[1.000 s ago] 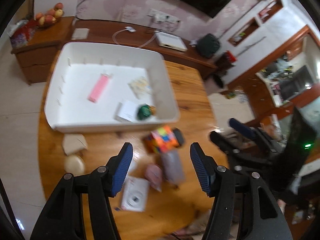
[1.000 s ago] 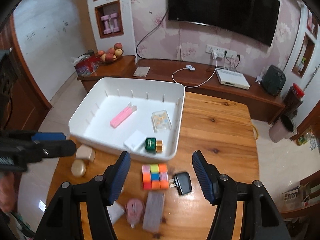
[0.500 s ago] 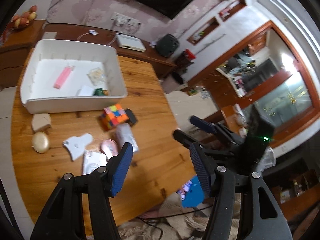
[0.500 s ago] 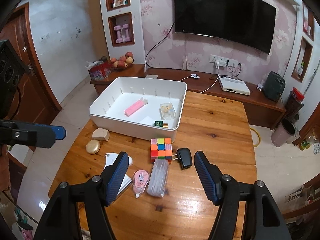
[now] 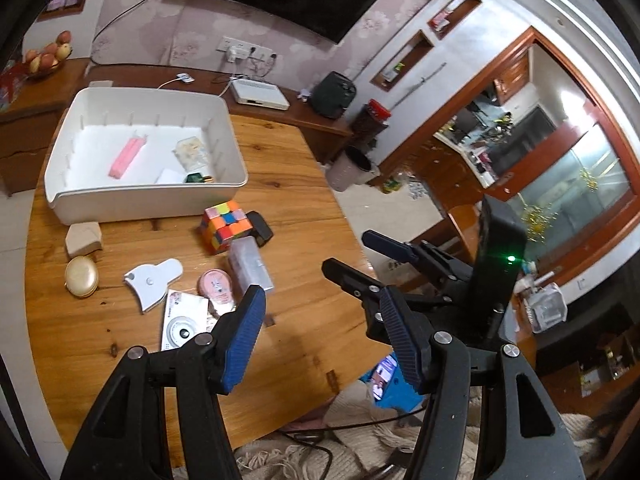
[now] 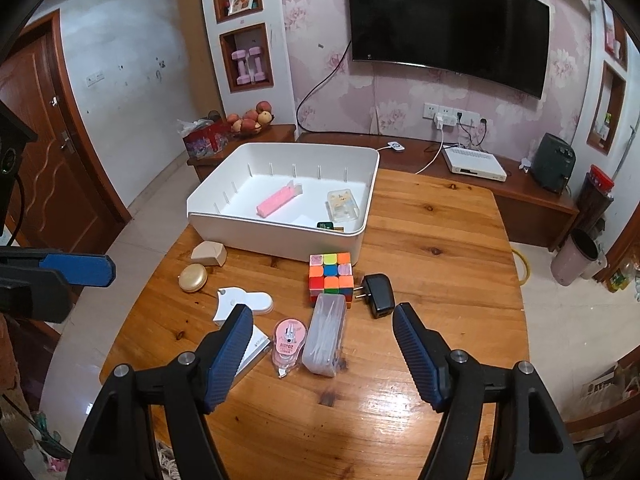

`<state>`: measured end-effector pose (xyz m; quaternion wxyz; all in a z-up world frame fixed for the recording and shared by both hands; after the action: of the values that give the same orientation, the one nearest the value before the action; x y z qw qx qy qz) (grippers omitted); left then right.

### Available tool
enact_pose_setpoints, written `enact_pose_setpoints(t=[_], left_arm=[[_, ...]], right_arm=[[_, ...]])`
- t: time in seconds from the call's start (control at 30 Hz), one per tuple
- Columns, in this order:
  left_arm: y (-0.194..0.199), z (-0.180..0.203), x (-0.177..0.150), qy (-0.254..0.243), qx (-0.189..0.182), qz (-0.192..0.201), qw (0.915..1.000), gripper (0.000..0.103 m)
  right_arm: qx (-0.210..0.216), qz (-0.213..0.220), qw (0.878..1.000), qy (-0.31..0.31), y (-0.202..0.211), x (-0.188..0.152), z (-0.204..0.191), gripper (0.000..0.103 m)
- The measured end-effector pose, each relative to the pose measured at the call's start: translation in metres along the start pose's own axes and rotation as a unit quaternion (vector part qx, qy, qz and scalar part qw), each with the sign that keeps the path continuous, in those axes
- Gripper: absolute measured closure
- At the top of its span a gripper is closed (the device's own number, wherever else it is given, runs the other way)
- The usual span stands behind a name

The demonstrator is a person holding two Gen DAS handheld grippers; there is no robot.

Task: Organize rigid objects
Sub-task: 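Withdraw both grippers from the bin back over the table, then move the left gripper toward the white lens gadget while the right gripper approaches the grey case, then grasp the white lens gadget with the left gripper while the right gripper grasps the clear case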

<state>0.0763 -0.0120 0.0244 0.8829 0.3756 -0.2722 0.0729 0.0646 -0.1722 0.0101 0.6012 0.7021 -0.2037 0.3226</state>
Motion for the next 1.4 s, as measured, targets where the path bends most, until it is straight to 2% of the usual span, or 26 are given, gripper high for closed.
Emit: enact_pose_setpoints(t=[0.2,0.3,0.37,0.47,0.63,0.83,0.9,0.97,1.07,1.2,1.3,1.4], left_arm=[[-0.013,-0.02,-0.006,0.012,0.066,0.001,0.9978,0.04],[-0.022,-0.04,-0.01,0.002,0.142,0.009,0.9899,0.04],[-0.034,-0.057,-0.018,-0.009,0.196,0.003,0.9806,0.04],[-0.056,-0.078,-0.036,-0.022,0.22,-0.024,0.975,0.04],[-0.091,-0.092,-0.069,-0.052,0.222,-0.077,0.9707,0.04],[-0.122,-0.1,-0.092,-0.052,0.22,-0.118,0.967,0.039],[-0.127,-0.103,-0.095,-0.057,0.232,-0.122,0.9634,0.04],[-0.129,-0.105,-0.094,-0.066,0.247,-0.109,0.9606,0.038],[-0.13,-0.109,-0.089,-0.057,0.25,-0.097,0.9616,0.038],[-0.133,-0.117,-0.086,-0.051,0.266,-0.092,0.9582,0.037],[-0.139,-0.127,-0.087,-0.041,0.27,-0.109,0.9557,0.037],[-0.145,-0.136,-0.091,-0.029,0.273,-0.12,0.9541,0.035]], right_arm=[[-0.001,-0.018,1.0,-0.005,-0.014,-0.008,0.004,0.03],[0.001,-0.03,0.999,-0.012,-0.024,-0.015,0.007,0.03],[0.001,-0.041,0.999,-0.018,-0.033,-0.021,0.01,0.03],[0.004,-0.053,0.998,-0.024,-0.047,-0.031,0.01,0.03],[0.009,-0.082,0.996,-0.036,-0.073,-0.046,0.01,0.03],[0.011,-0.106,0.993,-0.054,-0.099,-0.051,0.013,0.03],[0.004,-0.113,0.992,-0.055,-0.11,-0.054,0.012,0.03],[0.003,-0.122,0.991,-0.058,-0.119,-0.056,0.012,0.03],[0.001,-0.137,0.988,-0.067,-0.135,-0.061,0.013,0.03],[-0.004,-0.156,0.985,-0.072,-0.152,-0.066,0.012,0.044],[-0.011,-0.169,0.983,-0.069,-0.162,-0.068,0.01,0.055],[-0.017,-0.181,0.981,-0.067,-0.169,-0.07,0.01,0.059]])
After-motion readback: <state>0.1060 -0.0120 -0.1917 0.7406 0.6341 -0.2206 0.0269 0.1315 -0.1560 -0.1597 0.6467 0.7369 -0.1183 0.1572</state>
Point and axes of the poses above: each gripper's, at about its wrist camera, not at the fingertips, and y roughly against the way its jaws point, z to its right, x to its top, the point moved 4 cm from there along -y, roughly the way its jaws point, and after that the axes turned 4 degrees about z, right-handed, at the moved point
